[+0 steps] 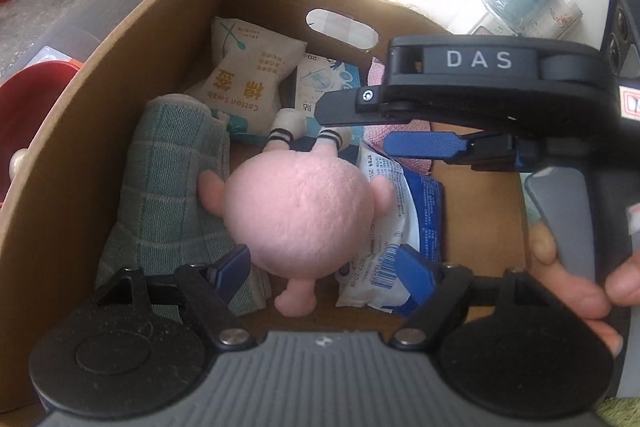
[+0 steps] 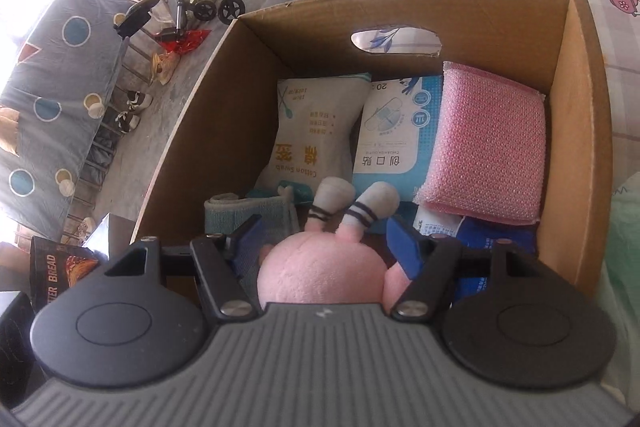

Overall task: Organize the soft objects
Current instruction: 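Carry the pink plush pig into the box and release it, then reach the right tool to the white yogurt cup and grasp it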

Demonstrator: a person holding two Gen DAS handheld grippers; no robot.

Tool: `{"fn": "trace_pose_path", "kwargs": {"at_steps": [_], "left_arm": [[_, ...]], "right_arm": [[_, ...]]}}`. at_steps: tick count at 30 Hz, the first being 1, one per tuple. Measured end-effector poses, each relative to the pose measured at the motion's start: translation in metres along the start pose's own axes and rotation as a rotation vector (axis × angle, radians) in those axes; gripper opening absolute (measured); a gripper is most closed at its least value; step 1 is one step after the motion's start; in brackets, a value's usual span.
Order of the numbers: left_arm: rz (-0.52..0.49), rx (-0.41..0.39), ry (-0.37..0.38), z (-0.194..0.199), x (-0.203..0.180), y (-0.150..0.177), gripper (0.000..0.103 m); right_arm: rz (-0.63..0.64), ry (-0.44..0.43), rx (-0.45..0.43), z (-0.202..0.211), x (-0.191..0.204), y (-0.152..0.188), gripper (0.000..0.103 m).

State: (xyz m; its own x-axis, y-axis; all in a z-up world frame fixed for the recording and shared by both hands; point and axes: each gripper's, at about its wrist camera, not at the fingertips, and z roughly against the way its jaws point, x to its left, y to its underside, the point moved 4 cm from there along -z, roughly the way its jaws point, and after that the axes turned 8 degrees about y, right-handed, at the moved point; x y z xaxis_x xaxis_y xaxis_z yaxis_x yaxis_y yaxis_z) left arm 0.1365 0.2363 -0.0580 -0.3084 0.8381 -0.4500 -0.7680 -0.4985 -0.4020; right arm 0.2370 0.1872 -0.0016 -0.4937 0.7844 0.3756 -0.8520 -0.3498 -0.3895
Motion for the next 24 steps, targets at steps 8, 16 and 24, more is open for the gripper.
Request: {"fn": "trace_pose_path", "kwargs": {"at_steps": [8,16,24], "left_arm": [[-0.105,-0.144,0.017,0.050,-0.033,0.009,0.082],[-0.399,-0.272,0.146,0.089,-0.121,0.051,0.088],[-0.566,-0.215,0.288,0.063,-0.193,0.112,0.088]], "right_arm": [[-0.011,-0.074,-0.151,0.076,-0.027,0.012,0.072],[-0.130,-0.042,-0.387,0.215,-0.119,0.101,0.081],[-0.383,0.108,-0.591,0.306,-0.230,0.232,0.085]]}}
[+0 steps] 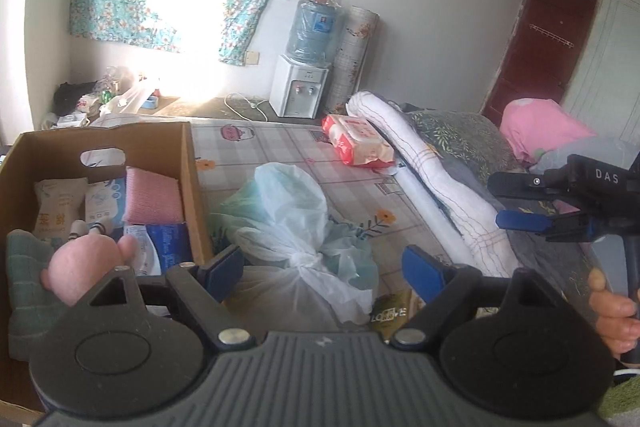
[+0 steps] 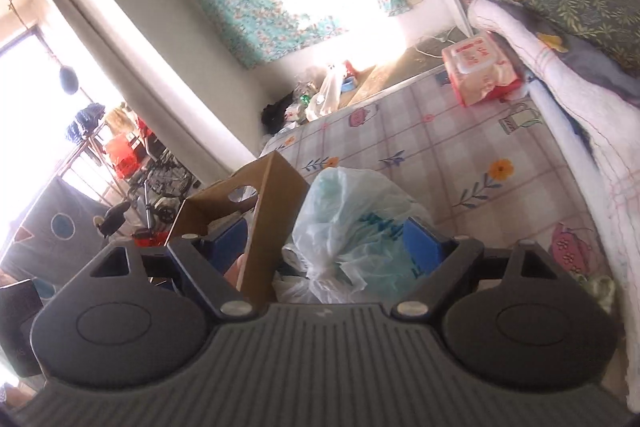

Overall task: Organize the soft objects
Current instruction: 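Reach the right tool to the white yogurt cup and grasp it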

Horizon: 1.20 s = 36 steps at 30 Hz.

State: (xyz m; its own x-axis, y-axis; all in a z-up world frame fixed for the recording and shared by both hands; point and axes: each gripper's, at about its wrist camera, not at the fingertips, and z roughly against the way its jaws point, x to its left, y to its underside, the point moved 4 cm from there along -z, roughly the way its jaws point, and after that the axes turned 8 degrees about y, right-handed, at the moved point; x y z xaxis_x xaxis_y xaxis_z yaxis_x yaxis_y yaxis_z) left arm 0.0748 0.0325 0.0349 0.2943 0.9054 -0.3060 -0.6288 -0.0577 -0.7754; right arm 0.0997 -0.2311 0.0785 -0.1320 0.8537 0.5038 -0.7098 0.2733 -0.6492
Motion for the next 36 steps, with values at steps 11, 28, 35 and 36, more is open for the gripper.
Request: {"fn": "trace_pose_path", "kwargs": {"at_steps": [11,28,35,36], "left_arm": [[-0.127,0.132,0.133,-0.079,-0.070,0.060,0.087],[-0.207,0.233,0.269,-0.147,-0.123,0.109,0.051],[-0.223,0.263,0.194,-0.164,-0.123,0.114,0.042],[-0.222,0.264,0.193,-0.164,-0.122,0.114,0.042]], "right_arm": [[-0.306,0.101,0.051,0.012,-0.127,0.103,0.086],[-0.578,0.039,0.202,-0.045,-0.181,0.140,0.085],[-0.652,-0.008,0.228,-0.074,-0.183,0.135,0.085],[-0.640,-0.002,0.230,-0.076,-0.181,0.132,0.085]]}}
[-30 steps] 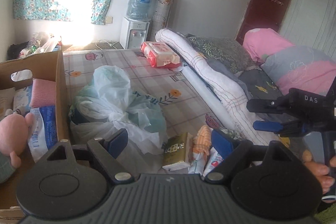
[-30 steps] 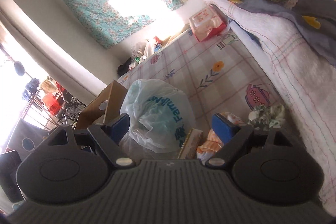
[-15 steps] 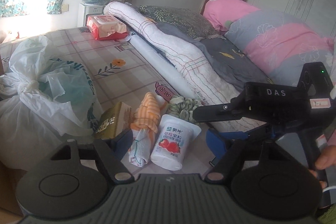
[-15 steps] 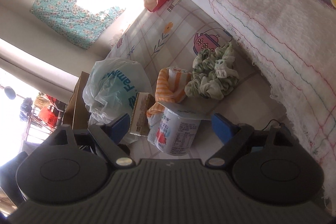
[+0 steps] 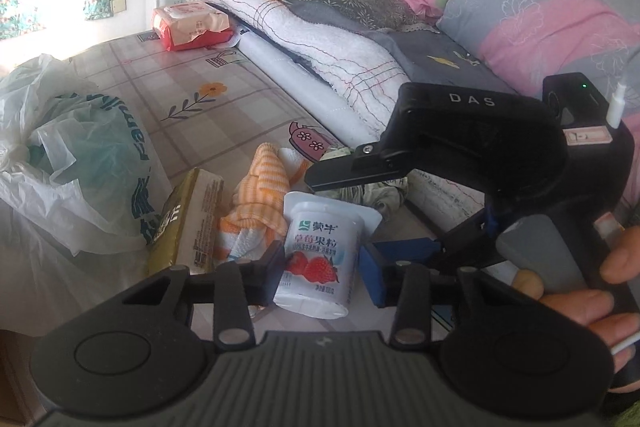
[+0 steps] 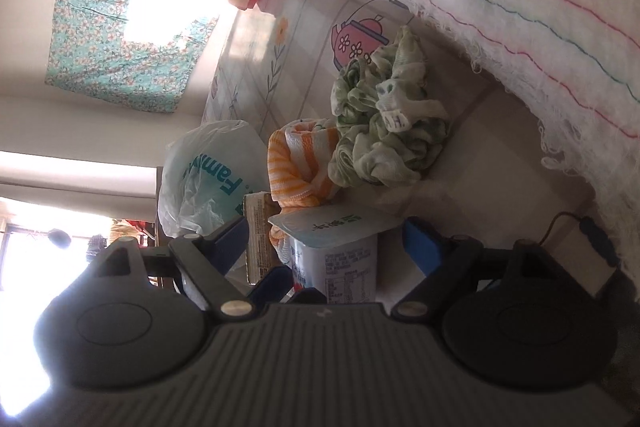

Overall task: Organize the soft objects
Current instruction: 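Reach the right tool to the white yogurt cup and grasp it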

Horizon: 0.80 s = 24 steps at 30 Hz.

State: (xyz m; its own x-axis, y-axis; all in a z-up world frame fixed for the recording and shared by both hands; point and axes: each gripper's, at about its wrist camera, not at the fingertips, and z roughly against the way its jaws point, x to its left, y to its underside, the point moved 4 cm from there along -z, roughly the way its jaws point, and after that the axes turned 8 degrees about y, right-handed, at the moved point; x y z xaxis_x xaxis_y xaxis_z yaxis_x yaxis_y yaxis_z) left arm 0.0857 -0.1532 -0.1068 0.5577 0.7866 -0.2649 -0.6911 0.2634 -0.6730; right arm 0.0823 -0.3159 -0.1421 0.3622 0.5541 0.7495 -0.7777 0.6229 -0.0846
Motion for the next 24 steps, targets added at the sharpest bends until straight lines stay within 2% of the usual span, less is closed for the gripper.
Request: {"fn": "trace_pose_path", "kwargs": {"at_steps": [8,10,13,14,19,24], "left_arm": [[-0.034,-0.012,-0.021,0.003,-0.002,0.007,0.042],[-0.050,-0.018,-0.028,0.003,-0.004,0.009,0.042],[-0.057,-0.016,-0.025,0.003,-0.004,0.012,0.043],[-0.064,-0.017,-0.022,0.004,-0.003,0.014,0.042],[-0.067,-0.025,0.005,0.008,0.000,0.018,0.043],[-0.085,-0.024,0.015,0.012,0.001,0.022,0.043]], "right_arm": [[0.150,0.080,-0.019,-0.012,0.024,0.005,0.081],[0.170,0.102,-0.036,-0.014,0.027,0.005,0.072],[0.172,0.083,-0.049,-0.017,0.027,0.005,0.068],[0.168,0.059,-0.039,-0.015,0.025,0.007,0.049],[0.231,0.058,-0.081,-0.011,0.025,0.013,0.048],[0.361,0.072,-0.125,-0.002,0.031,0.022,0.048]]}}
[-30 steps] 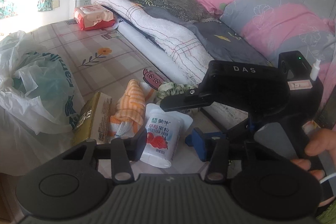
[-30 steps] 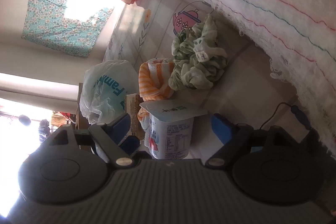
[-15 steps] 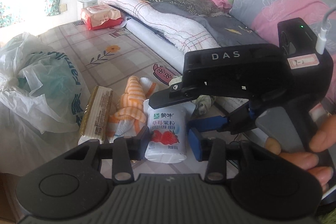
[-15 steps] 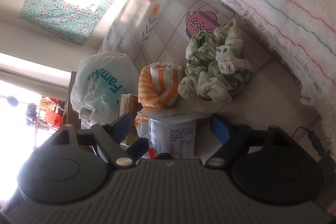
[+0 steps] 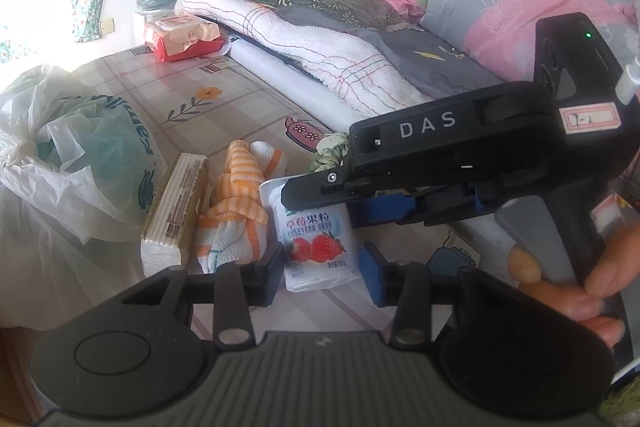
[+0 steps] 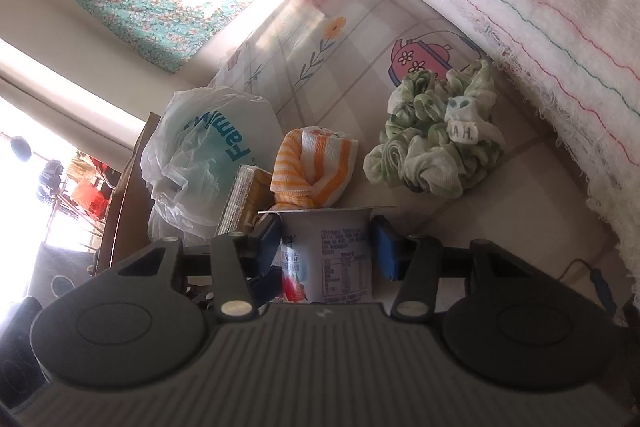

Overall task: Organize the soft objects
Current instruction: 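Reach the right tool to the white yogurt cup and grasp it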

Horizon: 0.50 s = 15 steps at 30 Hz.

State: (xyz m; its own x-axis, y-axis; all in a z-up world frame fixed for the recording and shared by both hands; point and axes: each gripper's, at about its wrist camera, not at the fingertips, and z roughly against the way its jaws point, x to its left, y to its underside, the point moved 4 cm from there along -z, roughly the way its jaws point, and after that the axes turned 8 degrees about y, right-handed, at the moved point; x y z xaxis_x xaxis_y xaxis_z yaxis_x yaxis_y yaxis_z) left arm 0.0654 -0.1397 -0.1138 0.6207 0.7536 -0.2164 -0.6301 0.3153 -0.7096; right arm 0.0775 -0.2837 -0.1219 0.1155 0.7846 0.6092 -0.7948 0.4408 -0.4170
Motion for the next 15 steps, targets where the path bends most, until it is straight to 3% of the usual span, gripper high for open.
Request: {"fn": "trace_pose_path", "kwargs": {"at_steps": [6,12,15], "left_arm": [[0.010,0.001,0.007,0.005,0.005,0.007,0.054],[-0.035,0.001,0.012,0.009,0.005,0.018,0.054],[-0.063,0.014,0.010,0.010,0.003,0.023,0.052]], "right_arm": [[0.223,0.051,-0.083,0.016,0.023,0.016,0.048],[0.345,0.066,-0.094,0.027,0.034,0.026,0.049],[0.355,0.026,-0.089,0.036,0.034,0.031,0.049]]}}
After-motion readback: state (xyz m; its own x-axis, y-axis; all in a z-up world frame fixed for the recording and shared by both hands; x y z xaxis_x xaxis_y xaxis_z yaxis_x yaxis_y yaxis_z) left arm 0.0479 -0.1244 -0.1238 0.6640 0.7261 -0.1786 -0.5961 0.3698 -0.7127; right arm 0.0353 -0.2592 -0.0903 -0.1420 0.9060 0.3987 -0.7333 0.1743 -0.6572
